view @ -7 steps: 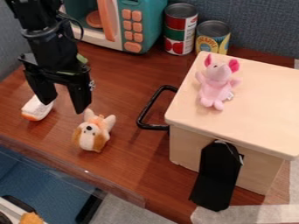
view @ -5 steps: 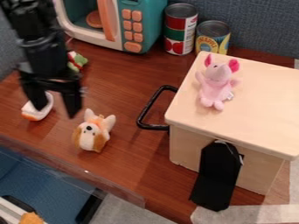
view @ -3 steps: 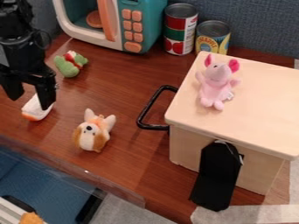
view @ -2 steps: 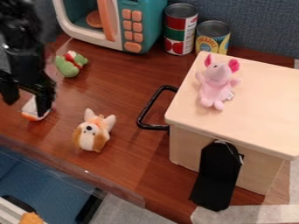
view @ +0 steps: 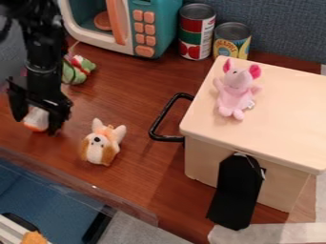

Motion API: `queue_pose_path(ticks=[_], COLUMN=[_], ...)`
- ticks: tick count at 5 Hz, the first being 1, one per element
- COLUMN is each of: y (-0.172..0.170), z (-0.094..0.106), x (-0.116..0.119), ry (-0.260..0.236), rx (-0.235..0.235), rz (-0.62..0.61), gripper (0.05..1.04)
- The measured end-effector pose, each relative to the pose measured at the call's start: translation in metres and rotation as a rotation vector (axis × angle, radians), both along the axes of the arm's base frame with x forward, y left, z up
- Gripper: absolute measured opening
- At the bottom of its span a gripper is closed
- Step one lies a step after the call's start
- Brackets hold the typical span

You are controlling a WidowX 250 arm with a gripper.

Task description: Move the white bottle from the left to right top of the table

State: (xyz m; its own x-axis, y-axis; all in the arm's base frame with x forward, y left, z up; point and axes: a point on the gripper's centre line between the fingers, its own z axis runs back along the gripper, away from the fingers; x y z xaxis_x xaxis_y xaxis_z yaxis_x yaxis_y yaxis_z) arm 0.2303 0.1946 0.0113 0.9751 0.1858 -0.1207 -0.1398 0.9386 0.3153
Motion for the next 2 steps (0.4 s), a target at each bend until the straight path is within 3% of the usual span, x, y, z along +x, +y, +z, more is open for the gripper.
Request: queue_pose_path(ticks=[1, 2], y=[0.000, 0.000], z=[-0.002, 0.021], x=[0.000, -0.002], ry=[-0.041, -0.160], rx=[-0.038, -0.082], rz=[0.008, 0.007], gripper=[0.680, 0.522])
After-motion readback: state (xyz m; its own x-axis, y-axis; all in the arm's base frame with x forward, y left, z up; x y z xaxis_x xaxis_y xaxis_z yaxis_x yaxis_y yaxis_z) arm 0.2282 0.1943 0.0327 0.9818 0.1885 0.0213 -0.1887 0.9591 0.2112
